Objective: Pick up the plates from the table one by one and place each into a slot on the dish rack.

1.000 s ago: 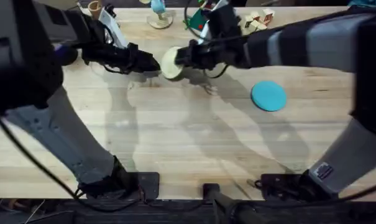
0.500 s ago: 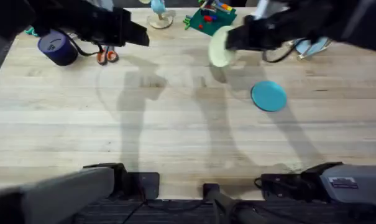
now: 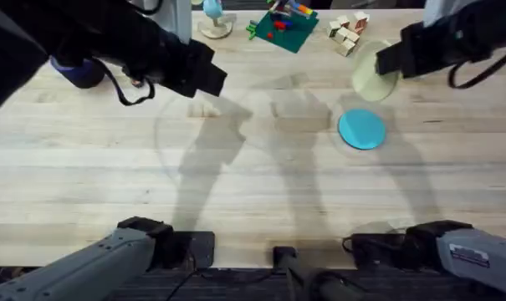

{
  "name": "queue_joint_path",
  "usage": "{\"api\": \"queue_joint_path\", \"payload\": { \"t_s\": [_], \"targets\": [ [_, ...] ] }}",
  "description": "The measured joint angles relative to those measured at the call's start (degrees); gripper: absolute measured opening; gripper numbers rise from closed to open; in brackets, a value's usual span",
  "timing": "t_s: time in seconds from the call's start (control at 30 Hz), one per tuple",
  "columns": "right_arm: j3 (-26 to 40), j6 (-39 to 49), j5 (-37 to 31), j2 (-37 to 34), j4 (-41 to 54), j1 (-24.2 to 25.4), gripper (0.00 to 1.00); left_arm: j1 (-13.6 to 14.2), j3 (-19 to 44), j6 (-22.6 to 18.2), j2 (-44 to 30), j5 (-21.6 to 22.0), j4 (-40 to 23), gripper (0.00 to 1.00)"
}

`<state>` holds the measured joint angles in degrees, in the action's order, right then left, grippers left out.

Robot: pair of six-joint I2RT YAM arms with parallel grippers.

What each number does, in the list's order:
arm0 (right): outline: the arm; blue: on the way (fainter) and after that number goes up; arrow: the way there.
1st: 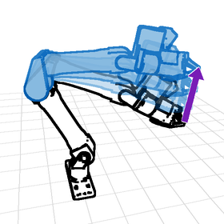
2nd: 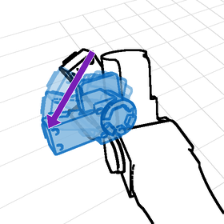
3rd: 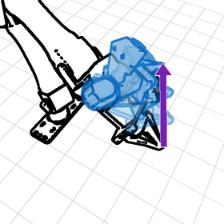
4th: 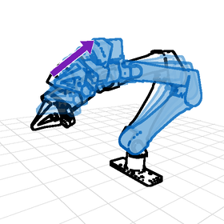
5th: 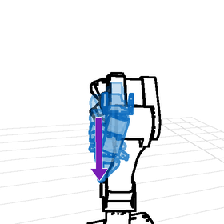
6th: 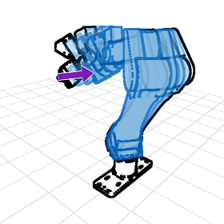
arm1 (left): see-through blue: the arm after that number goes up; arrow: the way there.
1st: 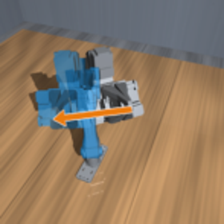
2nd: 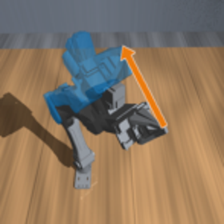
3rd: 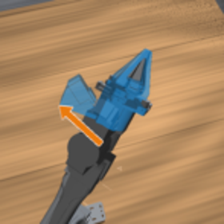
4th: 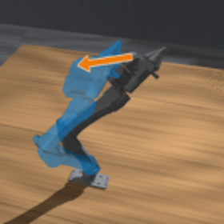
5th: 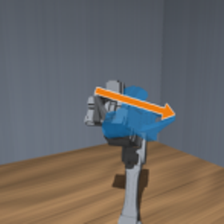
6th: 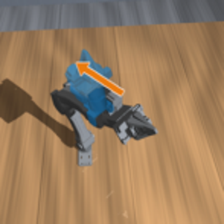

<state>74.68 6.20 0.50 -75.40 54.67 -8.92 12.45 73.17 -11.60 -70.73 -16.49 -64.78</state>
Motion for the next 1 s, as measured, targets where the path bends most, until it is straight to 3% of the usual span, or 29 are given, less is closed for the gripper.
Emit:
{"api": "queue_joint_path", "payload": {
  "t_s": [0.07, 0.1, 0.27, 0.3, 0.6, 1.0],
  "targets": [
    [1.5, 1.7, -1.2, 0.0, 0.9, 0.2, 0.031, 0.9, 0.0, 0.3, 0.1, 0.7, 0.0, 0.049],
    [2.3, 2.7, -1.5, 0.0, 1.3, 0.2, 0.031, 1.1, 0.0, 0.4, 0.1, 1.1, 0.0, 0.125],
    [4.4, 6.0, -3.9, 0.0, 3.1, 0.1, 0.031, 1.2, 0.0, 1.1, 0.1, 1.9, -0.1, 0.884],
    [4.6, 6.6, -4.9, 0.0, 3.5, 0.2, 0.032, 1.2, 0.0, 1.4, 0.1, 2.0, -0.1, 0.964],
    [9.5, 12.4, -11.8, 0.0, 4.1, 1.7, 0.031, 1.2, 0.0, 1.4, 0.1, 2.6, -0.1, 0.995],
    [17.8, 18.8, -11.4, -2.9, 0.4, 16.6, 0.031, 1.2, 0.0, 1.4, 0.1, 2.6, -0.1, 0.996]
  ]
}}
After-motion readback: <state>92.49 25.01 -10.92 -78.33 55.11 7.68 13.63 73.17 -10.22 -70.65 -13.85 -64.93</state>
